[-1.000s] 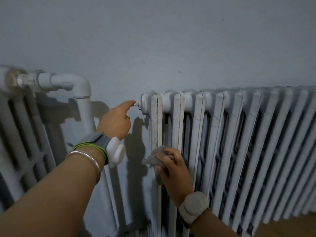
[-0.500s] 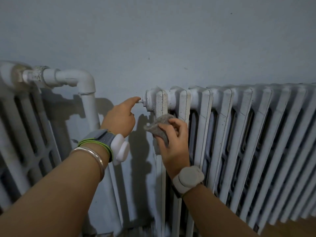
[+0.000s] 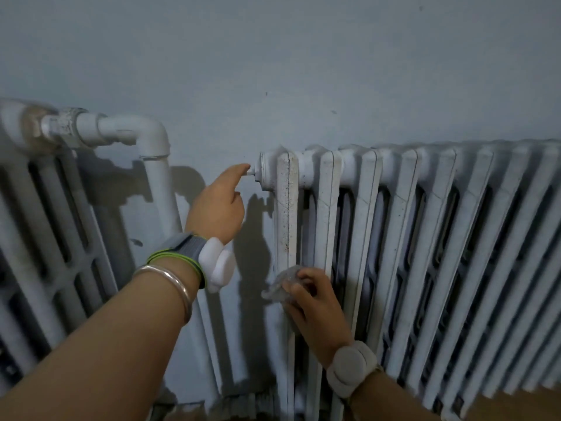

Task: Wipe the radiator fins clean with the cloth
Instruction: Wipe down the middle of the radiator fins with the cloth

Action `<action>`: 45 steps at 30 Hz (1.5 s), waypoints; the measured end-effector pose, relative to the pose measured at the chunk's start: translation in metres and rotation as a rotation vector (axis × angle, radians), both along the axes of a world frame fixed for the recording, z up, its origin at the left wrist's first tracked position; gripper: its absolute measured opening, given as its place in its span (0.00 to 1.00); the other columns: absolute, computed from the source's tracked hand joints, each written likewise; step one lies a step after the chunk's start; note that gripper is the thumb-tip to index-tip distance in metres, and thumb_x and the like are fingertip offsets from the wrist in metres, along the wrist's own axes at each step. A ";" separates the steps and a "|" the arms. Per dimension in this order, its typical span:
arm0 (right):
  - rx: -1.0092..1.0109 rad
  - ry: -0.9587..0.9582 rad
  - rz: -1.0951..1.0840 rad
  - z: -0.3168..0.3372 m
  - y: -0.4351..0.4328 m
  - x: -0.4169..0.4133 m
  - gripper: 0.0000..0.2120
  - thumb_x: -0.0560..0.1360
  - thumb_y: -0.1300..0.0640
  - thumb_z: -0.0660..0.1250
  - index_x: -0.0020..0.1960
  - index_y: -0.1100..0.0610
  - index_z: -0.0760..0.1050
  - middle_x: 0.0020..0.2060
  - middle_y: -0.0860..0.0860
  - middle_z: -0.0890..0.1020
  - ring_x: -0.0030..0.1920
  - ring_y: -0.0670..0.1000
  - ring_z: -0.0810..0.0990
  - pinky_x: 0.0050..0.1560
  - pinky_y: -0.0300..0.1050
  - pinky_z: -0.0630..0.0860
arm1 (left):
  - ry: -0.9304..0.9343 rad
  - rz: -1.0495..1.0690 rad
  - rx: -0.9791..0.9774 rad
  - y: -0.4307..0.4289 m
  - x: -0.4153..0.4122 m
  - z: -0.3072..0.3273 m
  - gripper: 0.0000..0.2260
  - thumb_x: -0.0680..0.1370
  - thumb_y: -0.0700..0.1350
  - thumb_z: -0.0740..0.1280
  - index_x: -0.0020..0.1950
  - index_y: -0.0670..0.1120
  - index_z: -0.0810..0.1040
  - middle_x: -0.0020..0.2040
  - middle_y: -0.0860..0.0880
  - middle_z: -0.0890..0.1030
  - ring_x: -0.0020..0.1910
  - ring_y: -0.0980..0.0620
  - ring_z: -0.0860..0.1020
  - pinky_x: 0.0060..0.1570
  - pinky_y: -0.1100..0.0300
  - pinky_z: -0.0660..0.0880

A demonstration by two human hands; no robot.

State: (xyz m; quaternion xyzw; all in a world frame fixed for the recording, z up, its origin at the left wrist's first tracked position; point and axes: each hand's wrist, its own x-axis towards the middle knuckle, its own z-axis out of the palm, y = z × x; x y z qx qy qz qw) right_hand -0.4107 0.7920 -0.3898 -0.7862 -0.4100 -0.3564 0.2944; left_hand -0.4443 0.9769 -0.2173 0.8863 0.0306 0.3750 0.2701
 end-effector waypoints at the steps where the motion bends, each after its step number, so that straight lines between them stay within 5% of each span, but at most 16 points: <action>1: -0.033 -0.009 0.018 0.002 -0.005 -0.001 0.14 0.78 0.48 0.62 0.61 0.52 0.72 0.60 0.44 0.70 0.59 0.51 0.75 0.57 0.30 0.70 | -0.002 -0.021 -0.037 -0.003 -0.002 -0.001 0.23 0.79 0.38 0.53 0.73 0.55 0.64 0.71 0.53 0.69 0.66 0.49 0.72 0.63 0.55 0.69; 4: -0.056 -0.130 0.055 0.020 -0.021 -0.008 0.13 0.78 0.46 0.59 0.60 0.50 0.70 0.62 0.52 0.69 0.61 0.50 0.73 0.60 0.46 0.75 | -0.033 -0.078 -0.248 -0.014 -0.008 -0.005 0.21 0.82 0.43 0.55 0.75 0.55 0.61 0.73 0.56 0.66 0.70 0.56 0.67 0.66 0.62 0.62; 10: 0.497 -0.073 0.033 0.112 -0.037 -0.016 0.15 0.75 0.59 0.67 0.61 0.56 0.74 0.62 0.51 0.67 0.62 0.38 0.67 0.64 0.32 0.68 | -0.253 -0.060 -0.560 -0.047 -0.020 -0.038 0.10 0.81 0.46 0.60 0.62 0.52 0.71 0.60 0.54 0.76 0.58 0.55 0.75 0.51 0.70 0.68; 13: 0.603 -0.048 0.022 0.137 -0.033 -0.004 0.13 0.75 0.63 0.68 0.59 0.61 0.76 0.61 0.53 0.69 0.62 0.42 0.69 0.64 0.32 0.65 | -0.197 -0.145 -0.641 -0.062 -0.019 -0.055 0.07 0.80 0.50 0.61 0.57 0.54 0.73 0.54 0.56 0.77 0.55 0.57 0.76 0.54 0.63 0.73; 21: 0.522 -0.092 -0.032 0.111 -0.020 0.018 0.10 0.73 0.65 0.70 0.54 0.63 0.76 0.56 0.57 0.70 0.58 0.49 0.71 0.63 0.33 0.65 | -0.159 -0.270 -0.661 -0.076 -0.010 -0.059 0.10 0.79 0.53 0.61 0.55 0.51 0.77 0.50 0.54 0.81 0.53 0.57 0.78 0.57 0.55 0.76; 27: 0.488 0.124 0.008 0.079 -0.022 0.015 0.10 0.71 0.66 0.71 0.52 0.61 0.76 0.54 0.45 0.67 0.53 0.38 0.70 0.59 0.24 0.65 | -0.105 -0.234 -0.692 -0.084 -0.013 -0.071 0.12 0.79 0.53 0.61 0.58 0.51 0.76 0.52 0.54 0.81 0.54 0.58 0.78 0.57 0.58 0.75; 30: 0.421 0.215 -0.012 0.062 -0.028 0.013 0.11 0.73 0.63 0.70 0.53 0.55 0.75 0.56 0.42 0.63 0.53 0.41 0.71 0.58 0.22 0.63 | -0.078 -0.238 -0.682 -0.084 -0.016 -0.076 0.12 0.79 0.52 0.60 0.58 0.50 0.76 0.52 0.54 0.80 0.53 0.59 0.77 0.56 0.62 0.74; 34: 0.316 0.173 0.015 0.036 -0.035 0.011 0.20 0.70 0.64 0.72 0.54 0.48 0.68 0.56 0.40 0.62 0.56 0.34 0.66 0.60 0.21 0.60 | -0.029 -0.232 -0.664 -0.083 -0.020 -0.083 0.11 0.80 0.52 0.59 0.59 0.51 0.75 0.52 0.56 0.79 0.53 0.60 0.76 0.56 0.61 0.74; 40: 0.110 0.214 -0.003 0.006 -0.046 0.010 0.22 0.71 0.64 0.72 0.57 0.46 0.68 0.59 0.43 0.65 0.59 0.44 0.71 0.62 0.39 0.72 | 0.043 -0.236 -0.656 -0.082 -0.024 -0.096 0.11 0.79 0.54 0.58 0.59 0.53 0.75 0.54 0.57 0.79 0.55 0.59 0.76 0.59 0.57 0.74; 45: 0.208 0.230 0.066 0.029 -0.056 0.000 0.16 0.73 0.56 0.68 0.57 0.44 0.68 0.59 0.40 0.66 0.59 0.37 0.70 0.61 0.35 0.71 | 0.060 -0.241 -0.659 -0.081 -0.025 -0.099 0.11 0.80 0.54 0.56 0.57 0.53 0.75 0.51 0.57 0.79 0.53 0.60 0.77 0.59 0.55 0.74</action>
